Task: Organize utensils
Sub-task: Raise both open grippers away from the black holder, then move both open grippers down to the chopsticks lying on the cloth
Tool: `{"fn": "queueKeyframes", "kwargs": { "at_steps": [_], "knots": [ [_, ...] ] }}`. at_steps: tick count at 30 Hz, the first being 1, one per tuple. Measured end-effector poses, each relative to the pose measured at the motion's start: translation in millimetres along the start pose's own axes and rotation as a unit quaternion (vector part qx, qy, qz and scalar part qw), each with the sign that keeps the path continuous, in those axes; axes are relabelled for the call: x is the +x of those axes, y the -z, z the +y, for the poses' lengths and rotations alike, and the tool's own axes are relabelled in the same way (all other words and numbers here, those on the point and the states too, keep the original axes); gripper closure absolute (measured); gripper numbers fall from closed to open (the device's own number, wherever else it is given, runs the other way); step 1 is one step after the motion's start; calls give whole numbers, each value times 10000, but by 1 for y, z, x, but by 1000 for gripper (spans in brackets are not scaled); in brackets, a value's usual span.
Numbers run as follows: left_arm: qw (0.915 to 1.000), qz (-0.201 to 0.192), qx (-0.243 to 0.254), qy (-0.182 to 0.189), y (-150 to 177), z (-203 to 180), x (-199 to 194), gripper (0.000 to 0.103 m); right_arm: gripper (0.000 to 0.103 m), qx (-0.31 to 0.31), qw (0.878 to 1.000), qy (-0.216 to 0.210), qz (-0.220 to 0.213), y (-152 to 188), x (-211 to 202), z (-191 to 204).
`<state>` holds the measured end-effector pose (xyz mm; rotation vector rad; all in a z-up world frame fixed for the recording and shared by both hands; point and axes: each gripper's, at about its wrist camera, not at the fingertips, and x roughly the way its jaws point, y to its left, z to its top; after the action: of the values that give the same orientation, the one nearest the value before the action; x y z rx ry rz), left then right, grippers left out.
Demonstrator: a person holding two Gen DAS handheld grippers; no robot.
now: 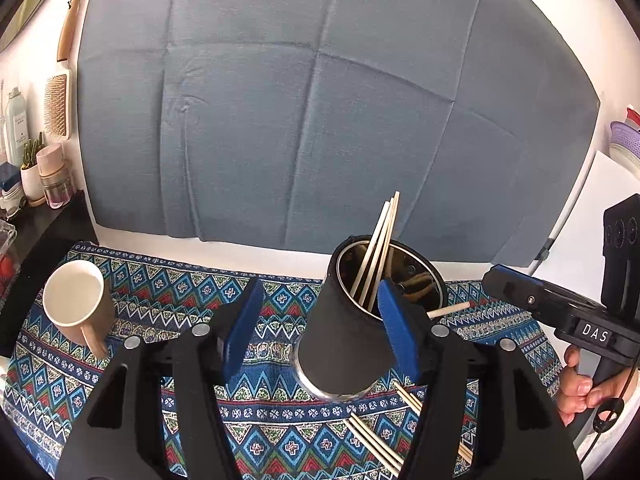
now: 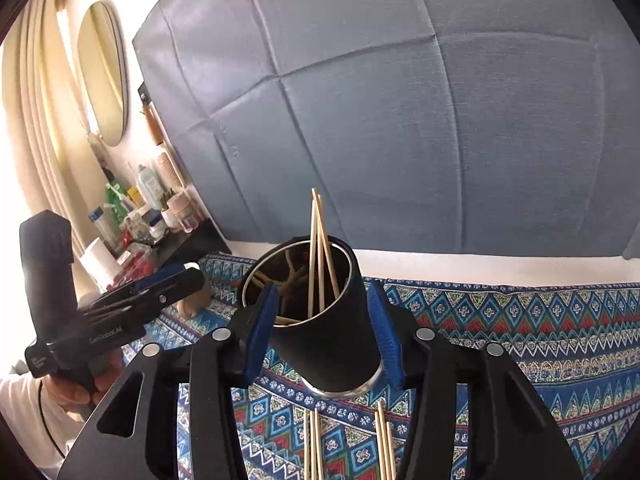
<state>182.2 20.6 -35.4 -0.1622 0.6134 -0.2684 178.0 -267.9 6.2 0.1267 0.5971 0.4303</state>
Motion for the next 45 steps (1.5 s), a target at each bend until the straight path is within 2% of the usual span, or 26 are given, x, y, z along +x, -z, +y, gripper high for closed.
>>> {"fn": "queueKeyframes", "kwargs": {
  "at_steps": [7,10,12,19,25,28,39,45],
  "knots": [
    [9994,351,7,-10,24,-13,-6,23,35,140,9996,152,203,13,-10,-6],
    [9985,541,-45,-10,34,-17,-5,21,29,151,9991,254,311,21,-12,-10],
    [9977,668,-68,-33,40,-18,-4,19,20,120,9986,314,409,27,-13,-12],
    [9922,1219,-56,-233,67,-20,5,13,17,32,9943,554,912,52,-7,-21],
    [9845,1677,-432,-285,93,-14,13,10,16,7,9850,855,1497,79,6,-38],
    [9801,1905,-434,-357,107,-14,18,10,16,-54,9805,953,1719,92,12,-47],
    [9639,2496,-752,-535,150,-24,34,10,16,-299,9626,1169,2428,136,32,-73],
    [9607,2590,-725,-688,163,-33,39,10,16,-543,9552,1256,2625,153,35,-81]
  ]
}}
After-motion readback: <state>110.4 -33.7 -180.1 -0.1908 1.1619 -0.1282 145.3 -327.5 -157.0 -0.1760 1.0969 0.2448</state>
